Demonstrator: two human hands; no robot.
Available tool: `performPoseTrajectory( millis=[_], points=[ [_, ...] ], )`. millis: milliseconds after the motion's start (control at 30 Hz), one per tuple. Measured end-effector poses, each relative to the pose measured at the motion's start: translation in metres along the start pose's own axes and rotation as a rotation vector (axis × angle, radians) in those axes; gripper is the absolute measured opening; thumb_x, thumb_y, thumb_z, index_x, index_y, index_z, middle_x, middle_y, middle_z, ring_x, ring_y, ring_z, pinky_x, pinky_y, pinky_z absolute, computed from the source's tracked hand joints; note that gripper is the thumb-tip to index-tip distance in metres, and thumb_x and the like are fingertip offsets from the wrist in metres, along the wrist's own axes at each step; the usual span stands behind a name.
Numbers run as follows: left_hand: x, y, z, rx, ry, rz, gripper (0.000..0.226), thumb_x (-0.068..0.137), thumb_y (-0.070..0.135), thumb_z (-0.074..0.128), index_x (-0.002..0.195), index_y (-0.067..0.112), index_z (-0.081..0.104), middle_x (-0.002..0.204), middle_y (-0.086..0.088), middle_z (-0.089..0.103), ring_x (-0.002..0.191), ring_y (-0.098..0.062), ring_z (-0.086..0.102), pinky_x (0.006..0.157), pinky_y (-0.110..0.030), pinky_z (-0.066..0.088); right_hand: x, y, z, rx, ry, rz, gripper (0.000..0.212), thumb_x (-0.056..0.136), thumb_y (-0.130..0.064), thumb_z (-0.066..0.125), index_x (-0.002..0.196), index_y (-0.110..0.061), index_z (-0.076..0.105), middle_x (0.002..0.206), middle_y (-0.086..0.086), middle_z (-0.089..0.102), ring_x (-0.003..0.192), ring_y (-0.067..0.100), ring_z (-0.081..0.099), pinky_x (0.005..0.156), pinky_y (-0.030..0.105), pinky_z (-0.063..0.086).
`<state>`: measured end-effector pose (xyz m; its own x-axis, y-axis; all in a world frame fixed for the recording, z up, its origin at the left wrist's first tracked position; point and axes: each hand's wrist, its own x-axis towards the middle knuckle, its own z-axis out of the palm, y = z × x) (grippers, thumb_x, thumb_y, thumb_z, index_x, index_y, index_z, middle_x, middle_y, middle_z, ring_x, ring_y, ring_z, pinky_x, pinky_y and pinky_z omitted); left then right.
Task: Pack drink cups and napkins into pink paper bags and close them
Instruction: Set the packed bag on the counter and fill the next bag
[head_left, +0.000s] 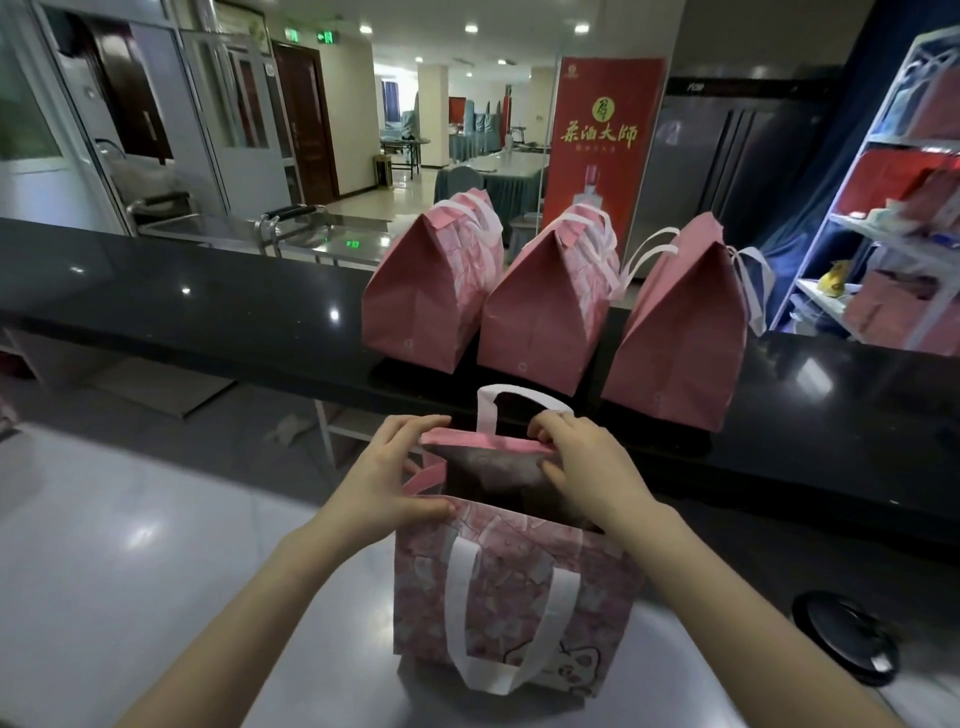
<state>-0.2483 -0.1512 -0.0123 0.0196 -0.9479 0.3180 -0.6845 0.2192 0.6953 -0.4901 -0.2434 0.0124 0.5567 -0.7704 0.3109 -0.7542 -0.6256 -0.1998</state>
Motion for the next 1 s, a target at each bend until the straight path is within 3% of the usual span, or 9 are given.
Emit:
performPoseTrajectory(
  millis=[133, 333, 467, 567, 633, 767, 900, 1000],
  points=[
    [0.005, -0.001, 0.003, -0.030, -0.012, -0.030, 0.096, 0.059, 0.030, 0.091, 0.130, 0.062, 0.036, 0.124, 0.035, 0.038, 0.075, -0.006, 0.064, 0.068, -0.020, 0.057, 0.011, -0.005, 0.006, 0.069, -0.042, 0.020, 0.036, 0.092, -0.033, 0.059, 0.128, -0.032, 0.053, 0.115, -0.005, 0.061, 0.108, 0.018, 0.055, 0.077, 0.034, 0.049],
    [0.001, -0.006, 0.006, -0.128, -0.032, -0.046, 0.098, 0.060, 0.022, 0.090, 0.134, 0.058, 0.036, 0.130, 0.029, 0.042, 0.070, -0.018, 0.070, 0.064, -0.030, 0.060, 0.021, -0.009, 0.011, 0.159, -0.036, 0.119, 0.025, 0.098, -0.043, 0.043, 0.109, -0.034, 0.065, 0.104, -0.006, 0.069, 0.098, 0.023, 0.061, 0.074, 0.035, 0.049],
    [-0.003, -0.006, 0.008, -0.066, 0.028, -0.037, 0.094, 0.060, 0.027, 0.089, 0.131, 0.060, 0.037, 0.122, 0.027, 0.045, 0.068, -0.012, 0.064, 0.066, -0.023, 0.057, 0.020, -0.006, 0.005, 0.212, -0.114, 0.119, 0.023, 0.097, -0.043, 0.046, 0.107, -0.036, 0.066, 0.100, -0.005, 0.070, 0.097, 0.023, 0.062, 0.076, 0.033, 0.048],
    [-0.005, -0.006, 0.008, 0.067, 0.080, -0.009, 0.086, 0.057, 0.042, 0.087, 0.129, 0.054, 0.042, 0.108, 0.028, 0.047, 0.082, 0.000, 0.056, 0.069, -0.011, 0.050, 0.011, -0.010, -0.002, 0.240, -0.212, 0.055, 0.022, 0.095, -0.041, 0.049, 0.107, -0.036, 0.066, 0.102, -0.005, 0.070, 0.097, 0.020, 0.062, 0.083, 0.037, 0.051],
    [-0.005, -0.006, 0.008, 0.165, 0.101, -0.006, 0.072, 0.057, 0.049, 0.085, 0.120, 0.047, 0.051, 0.102, 0.028, 0.049, 0.094, 0.006, 0.053, 0.076, -0.007, 0.046, 0.002, -0.013, -0.007, 0.261, -0.223, 0.008, 0.022, 0.095, -0.038, 0.050, 0.106, -0.033, 0.068, 0.099, -0.007, 0.070, 0.095, 0.017, 0.062, 0.083, 0.038, 0.051],
    [-0.003, -0.004, 0.015, 0.351, 0.146, 0.032, 0.033, 0.062, 0.041, 0.086, 0.084, 0.031, 0.064, 0.084, 0.020, 0.051, 0.081, -0.004, 0.046, 0.065, -0.016, 0.039, -0.015, -0.011, -0.017, 0.247, -0.280, -0.036, 0.022, 0.092, -0.046, 0.054, 0.105, -0.034, 0.068, 0.093, -0.010, 0.068, 0.087, 0.010, 0.062, 0.079, 0.036, 0.053],
    [-0.006, -0.002, 0.016, 0.322, 0.147, 0.014, 0.031, 0.066, 0.030, 0.085, 0.069, 0.030, 0.054, 0.076, 0.015, 0.052, 0.075, -0.005, 0.045, 0.061, -0.020, 0.039, -0.033, 0.006, -0.028, 0.111, -0.360, -0.048, 0.046, 0.067, -0.071, 0.060, 0.099, -0.038, 0.062, 0.083, -0.016, 0.060, 0.080, 0.004, 0.055, 0.070, 0.029, 0.049],
    [-0.008, 0.001, 0.016, 0.247, 0.136, -0.037, 0.032, 0.066, 0.025, 0.085, 0.066, 0.028, 0.053, 0.071, 0.013, 0.056, 0.071, -0.007, 0.051, 0.060, -0.028, 0.045, -0.048, 0.026, -0.035, -0.008, -0.387, -0.048, 0.068, 0.054, -0.072, 0.059, 0.115, -0.043, 0.055, 0.093, -0.022, 0.054, 0.089, 0.005, 0.048, 0.076, 0.026, 0.044]
  ],
)
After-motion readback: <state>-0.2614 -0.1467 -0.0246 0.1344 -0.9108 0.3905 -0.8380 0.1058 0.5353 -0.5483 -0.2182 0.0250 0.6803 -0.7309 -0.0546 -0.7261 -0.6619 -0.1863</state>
